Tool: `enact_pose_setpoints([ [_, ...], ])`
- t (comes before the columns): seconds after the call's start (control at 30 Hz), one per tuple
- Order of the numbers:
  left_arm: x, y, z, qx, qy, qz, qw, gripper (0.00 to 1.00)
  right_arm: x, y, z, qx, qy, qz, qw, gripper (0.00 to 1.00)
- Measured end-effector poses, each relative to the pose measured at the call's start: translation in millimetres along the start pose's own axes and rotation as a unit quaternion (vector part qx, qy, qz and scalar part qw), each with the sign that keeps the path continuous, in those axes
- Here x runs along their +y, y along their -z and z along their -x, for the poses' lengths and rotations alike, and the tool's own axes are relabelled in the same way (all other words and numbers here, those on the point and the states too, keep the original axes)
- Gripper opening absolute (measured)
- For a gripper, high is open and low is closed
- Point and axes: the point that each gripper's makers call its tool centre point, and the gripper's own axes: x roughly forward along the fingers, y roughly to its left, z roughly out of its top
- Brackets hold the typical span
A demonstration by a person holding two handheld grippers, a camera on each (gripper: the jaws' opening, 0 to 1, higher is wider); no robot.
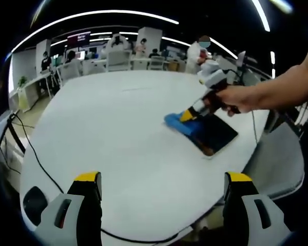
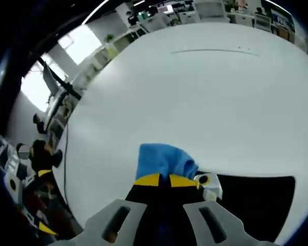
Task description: Wipe the mirror surface with the cleaning cloth until all visible marks leave the cleaned area.
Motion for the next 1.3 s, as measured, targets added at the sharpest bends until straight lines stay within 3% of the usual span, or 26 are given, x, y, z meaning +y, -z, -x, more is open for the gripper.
enact_pose_setpoints([
  [0.4,-2.7,5.0,-2.4,0.007,0.0,-0.004,1.0,1.0,-2.0,1.1,1.9,0.003,-0.009,0.012,0.9999,0.0],
  [0.7,-4.3,3.5,-3.9,0.005,0.0,-0.005,1.0,1.0,-15.9,2.5,7.2,0.002,-0.003,0.012,0.9999,0.0],
  [1.3,-12.1,-16.4,-5.1,-0.018,0.003,-0.012,0.9998,1.0,-46.7,3.2,20.7,0.004,0.013,0.003,0.9999,0.0],
])
